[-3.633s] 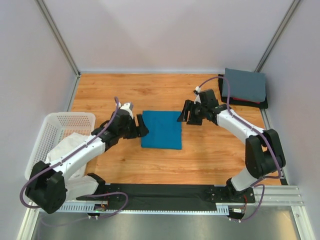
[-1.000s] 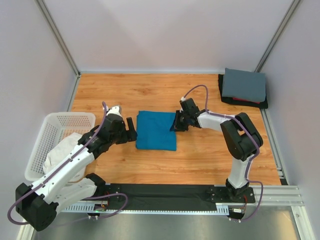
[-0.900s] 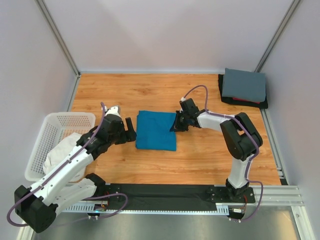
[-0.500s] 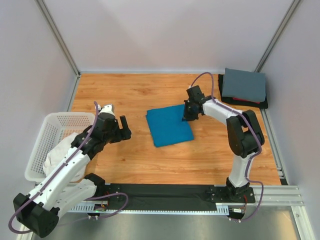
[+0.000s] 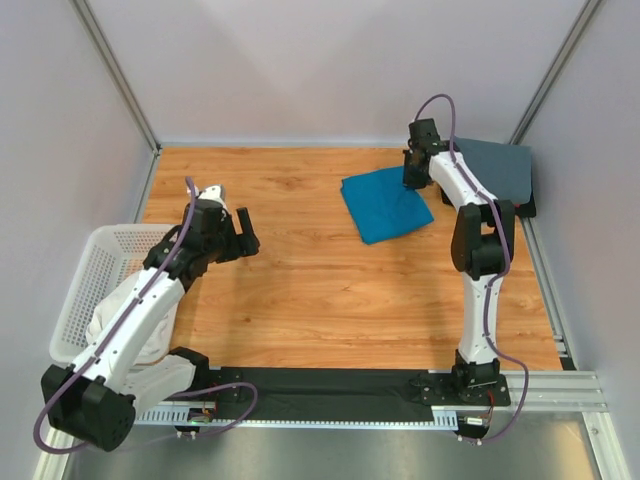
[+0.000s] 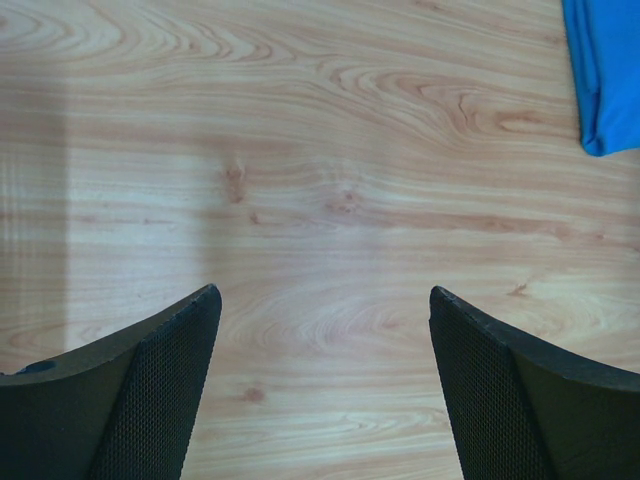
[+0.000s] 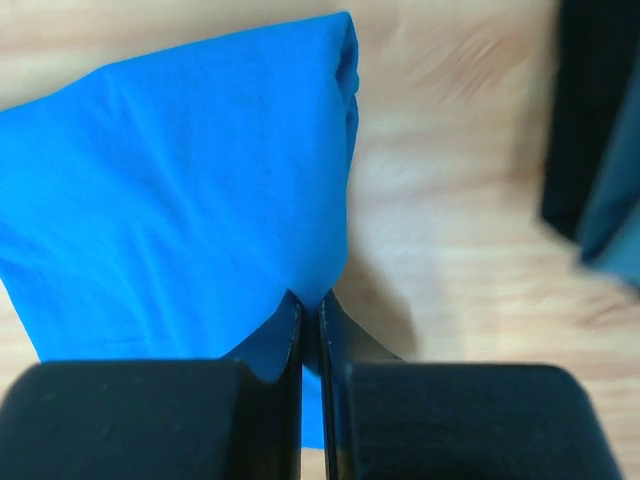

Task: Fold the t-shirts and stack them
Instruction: Neatly place the folded tshirt to the corner

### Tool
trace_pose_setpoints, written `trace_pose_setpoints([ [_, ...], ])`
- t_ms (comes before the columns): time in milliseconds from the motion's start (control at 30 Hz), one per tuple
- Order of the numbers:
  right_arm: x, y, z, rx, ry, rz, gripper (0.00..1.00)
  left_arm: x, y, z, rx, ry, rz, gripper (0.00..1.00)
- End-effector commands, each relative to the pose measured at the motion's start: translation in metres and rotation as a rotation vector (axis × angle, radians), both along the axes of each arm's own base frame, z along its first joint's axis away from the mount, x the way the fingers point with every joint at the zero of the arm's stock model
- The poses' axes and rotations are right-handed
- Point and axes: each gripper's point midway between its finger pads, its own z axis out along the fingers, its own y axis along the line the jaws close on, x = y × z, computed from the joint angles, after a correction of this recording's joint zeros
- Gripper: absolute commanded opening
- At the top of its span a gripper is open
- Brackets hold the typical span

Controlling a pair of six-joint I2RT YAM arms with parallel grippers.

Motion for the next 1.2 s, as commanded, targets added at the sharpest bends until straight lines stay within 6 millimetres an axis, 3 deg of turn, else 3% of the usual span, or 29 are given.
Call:
trace_pose_setpoints([
  [0, 0.025, -0.035, 0.034, -0.090, -0.040, 0.017, 0.00, 0.024, -0.007, 0.014, -0.002, -0.023, -0.038, 0.91],
  [67, 0.037, -0.043, 0.039, -0.111, -0.055, 0.011, 0.01, 0.031, -0.009, 0.012, -0.012, -0.001, -0.034, 0.91],
  [100, 0.045, -0.049, 0.055, -0.122, -0.089, 0.009, 0.00, 0.039, -0.014, 0.013, -0.022, 0.013, -0.046, 0.91],
  [200, 0.056, -0.061, 0.070, -0.195, -0.140, 0.002, 0.00, 0.055, -0.022, 0.021, -0.044, 0.023, -0.057, 0.90],
  [233, 0.059, -0.067, 0.081, -0.220, -0.166, -0.012, 0.00, 0.061, -0.024, 0.013, -0.044, 0.059, -0.054, 0.90],
  [267, 0.061, -0.070, 0.086, -0.234, -0.179, -0.020, 0.00, 0.068, -0.028, 0.022, -0.052, 0.051, -0.061, 0.90],
  [300, 0.063, -0.072, 0.091, -0.239, -0.196, -0.032, 0.01, 0.072, -0.032, 0.015, -0.055, 0.084, -0.068, 0.89],
  [367, 0.063, -0.074, 0.108, -0.251, -0.229, -0.045, 0.00, 0.081, -0.036, 0.024, -0.069, 0.093, -0.060, 0.89],
  [433, 0.062, -0.076, 0.123, -0.249, -0.264, -0.062, 0.00, 0.087, -0.041, 0.017, -0.076, 0.140, -0.061, 0.88],
  [500, 0.063, -0.078, 0.131, -0.257, -0.284, -0.067, 0.00, 0.093, -0.046, 0.028, -0.098, 0.152, -0.060, 0.88],
  [533, 0.063, -0.082, 0.133, -0.263, -0.289, -0.076, 0.00, 0.097, -0.048, 0.023, -0.097, 0.176, -0.060, 0.87],
  [567, 0.064, -0.083, 0.136, -0.256, -0.298, -0.078, 0.01, 0.100, -0.050, 0.031, -0.101, 0.173, -0.059, 0.87],
  [767, 0.071, -0.088, 0.143, -0.293, -0.320, 0.023, 0.01, 0.123, -0.050, 0.038, -0.067, 0.182, -0.041, 0.87],
  [867, 0.078, -0.096, 0.160, -0.288, -0.377, 0.012, 0.01, 0.131, -0.053, 0.040, -0.070, 0.190, -0.033, 0.87],
  [900, 0.081, -0.098, 0.175, -0.285, -0.418, 0.008, 0.00, 0.133, -0.054, 0.036, -0.071, 0.200, -0.031, 0.87],
  [1100, 0.088, -0.118, 0.204, -0.280, -0.508, -0.018, 0.00, 0.151, -0.060, 0.033, -0.077, 0.210, -0.034, 0.87],
  [1133, 0.086, -0.139, 0.209, -0.292, -0.514, -0.056, 0.00, 0.154, -0.059, 0.033, -0.077, 0.211, -0.032, 0.87],
  [1167, 0.086, -0.144, 0.212, -0.299, -0.519, -0.069, 0.00, 0.159, -0.060, 0.038, -0.085, 0.202, -0.036, 0.87],
])
